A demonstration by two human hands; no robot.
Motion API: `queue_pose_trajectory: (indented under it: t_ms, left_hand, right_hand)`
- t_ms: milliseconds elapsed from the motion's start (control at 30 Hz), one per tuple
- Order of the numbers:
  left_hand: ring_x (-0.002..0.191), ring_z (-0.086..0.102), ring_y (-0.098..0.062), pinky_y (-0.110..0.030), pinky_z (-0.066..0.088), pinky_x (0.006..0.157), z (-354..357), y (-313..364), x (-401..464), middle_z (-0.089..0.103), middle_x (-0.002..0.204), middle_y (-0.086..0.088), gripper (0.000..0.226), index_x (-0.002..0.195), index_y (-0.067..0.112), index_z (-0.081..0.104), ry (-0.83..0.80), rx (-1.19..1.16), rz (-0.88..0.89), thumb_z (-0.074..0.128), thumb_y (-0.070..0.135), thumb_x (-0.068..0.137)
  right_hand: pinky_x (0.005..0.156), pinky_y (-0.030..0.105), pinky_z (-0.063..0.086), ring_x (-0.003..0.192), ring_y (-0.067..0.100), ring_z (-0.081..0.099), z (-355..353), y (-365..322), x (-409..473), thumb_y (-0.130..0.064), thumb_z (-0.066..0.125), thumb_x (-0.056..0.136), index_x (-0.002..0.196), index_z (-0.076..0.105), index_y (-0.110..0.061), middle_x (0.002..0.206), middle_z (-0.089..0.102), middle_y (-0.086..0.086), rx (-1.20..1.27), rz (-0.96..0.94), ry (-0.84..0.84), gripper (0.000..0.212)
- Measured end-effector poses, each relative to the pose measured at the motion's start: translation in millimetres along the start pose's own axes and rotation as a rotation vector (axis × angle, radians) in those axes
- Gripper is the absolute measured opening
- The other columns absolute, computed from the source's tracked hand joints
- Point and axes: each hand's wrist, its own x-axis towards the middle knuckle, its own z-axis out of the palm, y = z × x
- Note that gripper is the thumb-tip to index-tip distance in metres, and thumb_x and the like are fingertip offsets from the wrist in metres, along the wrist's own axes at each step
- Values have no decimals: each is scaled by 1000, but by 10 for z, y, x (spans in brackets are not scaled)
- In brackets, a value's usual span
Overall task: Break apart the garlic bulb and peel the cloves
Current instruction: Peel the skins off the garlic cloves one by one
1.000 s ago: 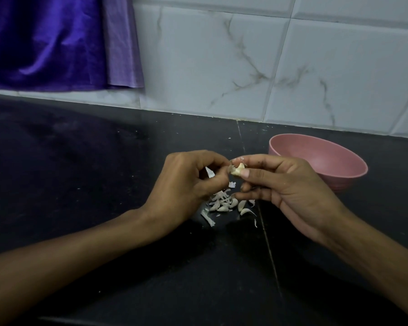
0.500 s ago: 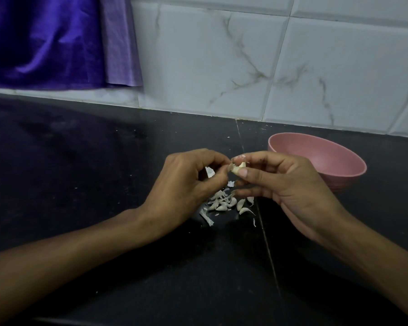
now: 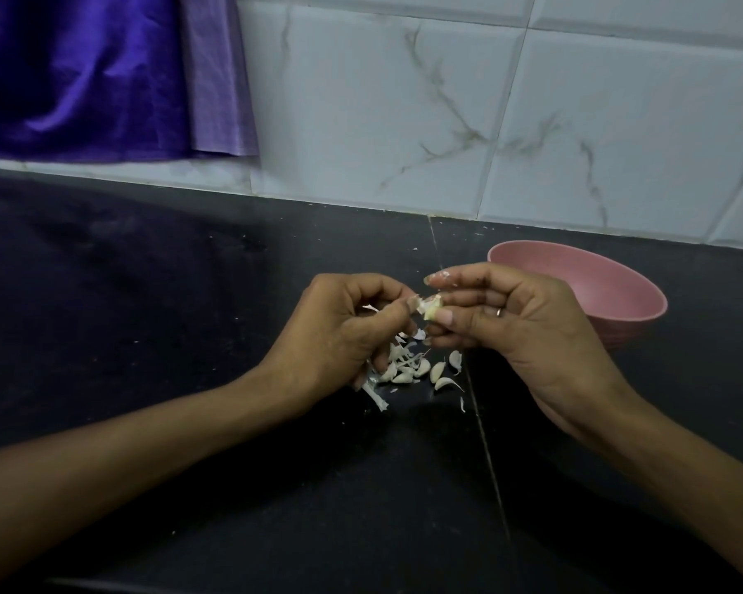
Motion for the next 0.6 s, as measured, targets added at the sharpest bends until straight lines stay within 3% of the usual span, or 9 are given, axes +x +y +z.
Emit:
queue_pose_trajectory:
  t_ms: [133,300,500,600]
  left_hand:
    - [31,45,-3,-17,36,33,-7,-6,-7,57,45,7,15,86,9,69,19,27,35,62,19,94]
    - [34,45,-4,-14,35,38,7,12,-23,53,44,7,25,84,12,72,10,57,106,62,36,85]
    - [34,46,-2,-13,36,39,5,-3,-16,54,45,15,19,87,11,71,-11,100,130,61,28,91]
    - [35,47,-3,-13,37,41,-5,-13,-17,54,45,9,18,90,14,71,-10,123,124,60,28,93]
  right_hand:
    - [71,33,61,80,25,73,10,9,-1,-5,70,81,103,72,-5,90,75,13,-44,-5,-6,22]
    - [75,40,62,82,33,74,32,6,-15,-8,72,79,102,72,-4,90,76,14,-46,10,-18,23]
    - [70,35,62,79,33,74,27,-16,-5,-8,73,74,100,69,-2,86,75,14,26,93,-32,27]
    - [71,37,62,77,32,73,24,-23,1,-6,73,75,104,66,-2,87,74,20,27,92,-15,30]
